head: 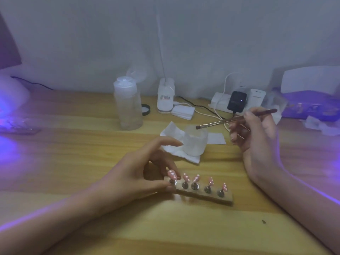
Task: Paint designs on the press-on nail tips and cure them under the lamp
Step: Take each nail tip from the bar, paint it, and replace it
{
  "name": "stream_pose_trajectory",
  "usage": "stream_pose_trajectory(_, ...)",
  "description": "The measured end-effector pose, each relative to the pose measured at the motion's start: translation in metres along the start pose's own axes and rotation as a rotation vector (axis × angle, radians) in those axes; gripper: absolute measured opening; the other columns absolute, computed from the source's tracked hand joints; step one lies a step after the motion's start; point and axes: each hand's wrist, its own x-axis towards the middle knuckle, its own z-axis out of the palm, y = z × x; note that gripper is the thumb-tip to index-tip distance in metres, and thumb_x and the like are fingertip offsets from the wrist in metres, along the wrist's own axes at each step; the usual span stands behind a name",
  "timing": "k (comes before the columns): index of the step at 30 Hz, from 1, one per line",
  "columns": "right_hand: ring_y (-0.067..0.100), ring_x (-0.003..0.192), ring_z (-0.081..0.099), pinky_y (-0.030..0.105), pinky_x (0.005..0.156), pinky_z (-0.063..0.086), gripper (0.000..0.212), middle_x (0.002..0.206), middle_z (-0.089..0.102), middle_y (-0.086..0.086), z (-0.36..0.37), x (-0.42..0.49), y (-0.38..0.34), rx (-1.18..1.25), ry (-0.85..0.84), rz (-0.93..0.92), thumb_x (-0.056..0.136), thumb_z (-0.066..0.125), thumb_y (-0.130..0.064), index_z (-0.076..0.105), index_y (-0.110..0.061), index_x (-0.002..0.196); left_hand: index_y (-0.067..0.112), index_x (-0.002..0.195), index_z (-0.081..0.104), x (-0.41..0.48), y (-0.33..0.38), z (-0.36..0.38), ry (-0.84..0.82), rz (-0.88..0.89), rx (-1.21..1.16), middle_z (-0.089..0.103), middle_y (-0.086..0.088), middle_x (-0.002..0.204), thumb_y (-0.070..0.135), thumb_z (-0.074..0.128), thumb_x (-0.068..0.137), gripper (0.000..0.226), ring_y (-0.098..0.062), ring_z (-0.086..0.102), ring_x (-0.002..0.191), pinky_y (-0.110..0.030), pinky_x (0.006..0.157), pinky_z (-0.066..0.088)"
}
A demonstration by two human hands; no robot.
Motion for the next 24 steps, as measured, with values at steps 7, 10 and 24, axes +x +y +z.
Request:
stream_pose_trajectory(7, 0.013, 0.046, 0.05, 0.019, 0.044, 0.04, 0.013, 0.062, 0.064, 0.0, -0.0002, -0.0021, 0.0, -0.07, -0.039, -0.02, 0.104, 0.046, -0.013, 0.045, -0.021, 0.093, 0.038, 0.133, 0.047, -0.0046, -0.0014, -0.0002, 0.084, 0.005, 0.116, 0.074, 0.01, 0.095, 0.01, 0.081, 0.079, 0.07, 0.009, 0.057, 0.067, 0.0, 0.066, 0.037)
stream_pose_trajectory(10, 0.012, 0.045, 0.05, 0.019, 0.044, 0.04, 0.013, 0.061, 0.065, 0.001, -0.0008, -0.0013, 0.0, -0.086, -0.025, -0.03, 0.103, 0.049, -0.015, 0.045, -0.02, 0.091, 0.036, 0.133, 0.047, -0.0046, -0.0016, -0.0018, 0.096, -0.014, 0.112, 0.074, 0.01, 0.094, 0.009, 0.083, 0.077, 0.072, 0.008, 0.057, 0.066, -0.001, 0.064, 0.037)
stream_pose_trajectory(24, 0.018, 0.057, 0.058, 0.025, 0.046, 0.045, 0.014, 0.064, 0.058, -0.004, 0.0052, -0.0016, -0.0019, -0.302, -0.198, -0.202, 0.099, 0.054, -0.016, 0.048, -0.025, 0.091, 0.039, 0.125, 0.054, -0.0024, 0.003, -0.0044, 0.1, -0.01, 0.039, 0.071, 0.007, 0.081, 0.006, 0.078, 0.081, 0.06, -0.001, 0.057, 0.058, -0.005, 0.061, 0.041)
